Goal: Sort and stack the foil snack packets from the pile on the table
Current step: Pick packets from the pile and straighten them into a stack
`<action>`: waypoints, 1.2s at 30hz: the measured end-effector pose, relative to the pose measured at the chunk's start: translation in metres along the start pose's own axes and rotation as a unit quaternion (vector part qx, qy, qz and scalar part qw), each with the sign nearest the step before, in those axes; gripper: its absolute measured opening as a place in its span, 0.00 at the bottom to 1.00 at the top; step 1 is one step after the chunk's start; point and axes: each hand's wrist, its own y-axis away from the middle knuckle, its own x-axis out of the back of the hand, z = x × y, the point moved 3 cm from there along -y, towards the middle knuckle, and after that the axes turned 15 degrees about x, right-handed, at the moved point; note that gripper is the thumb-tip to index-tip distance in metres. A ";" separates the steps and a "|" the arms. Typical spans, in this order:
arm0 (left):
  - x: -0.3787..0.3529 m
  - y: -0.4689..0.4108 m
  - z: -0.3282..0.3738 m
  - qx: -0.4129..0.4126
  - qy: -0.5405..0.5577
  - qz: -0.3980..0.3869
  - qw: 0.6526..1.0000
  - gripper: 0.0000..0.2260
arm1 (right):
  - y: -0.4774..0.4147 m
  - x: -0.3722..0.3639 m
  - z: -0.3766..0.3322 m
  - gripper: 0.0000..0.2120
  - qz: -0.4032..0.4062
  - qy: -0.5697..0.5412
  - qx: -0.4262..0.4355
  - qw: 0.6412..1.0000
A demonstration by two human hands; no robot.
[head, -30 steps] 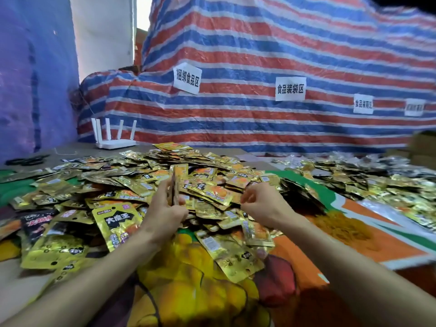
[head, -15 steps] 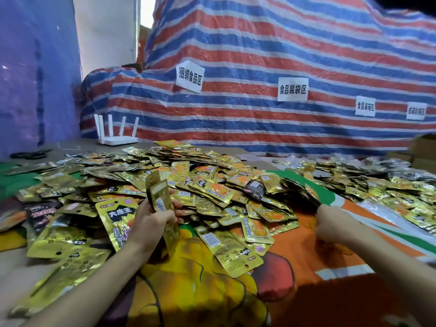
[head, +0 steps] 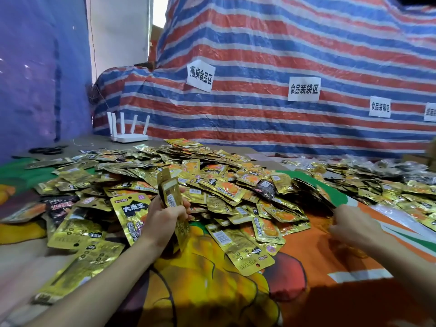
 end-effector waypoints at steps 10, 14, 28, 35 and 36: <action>-0.002 0.004 0.003 0.010 -0.004 -0.001 1.000 0.22 | 0.000 0.005 -0.003 0.09 0.052 -0.023 0.002 0.998; -0.002 0.006 0.003 0.016 -0.003 -0.001 1.000 0.22 | -0.002 0.012 -0.006 0.09 0.079 -0.040 0.013 0.996; -0.007 0.007 0.005 0.040 -0.050 -0.044 0.997 0.26 | -0.009 0.039 -0.076 0.03 0.142 -0.261 0.162 0.941; -0.015 -0.007 0.008 0.123 -0.014 -0.089 0.988 0.24 | -0.016 0.022 -0.202 0.05 0.043 -0.559 0.206 0.802; -0.013 -0.009 0.008 0.131 -0.010 -0.090 0.987 0.22 | -0.017 0.018 -0.215 0.04 0.041 -0.575 0.203 0.791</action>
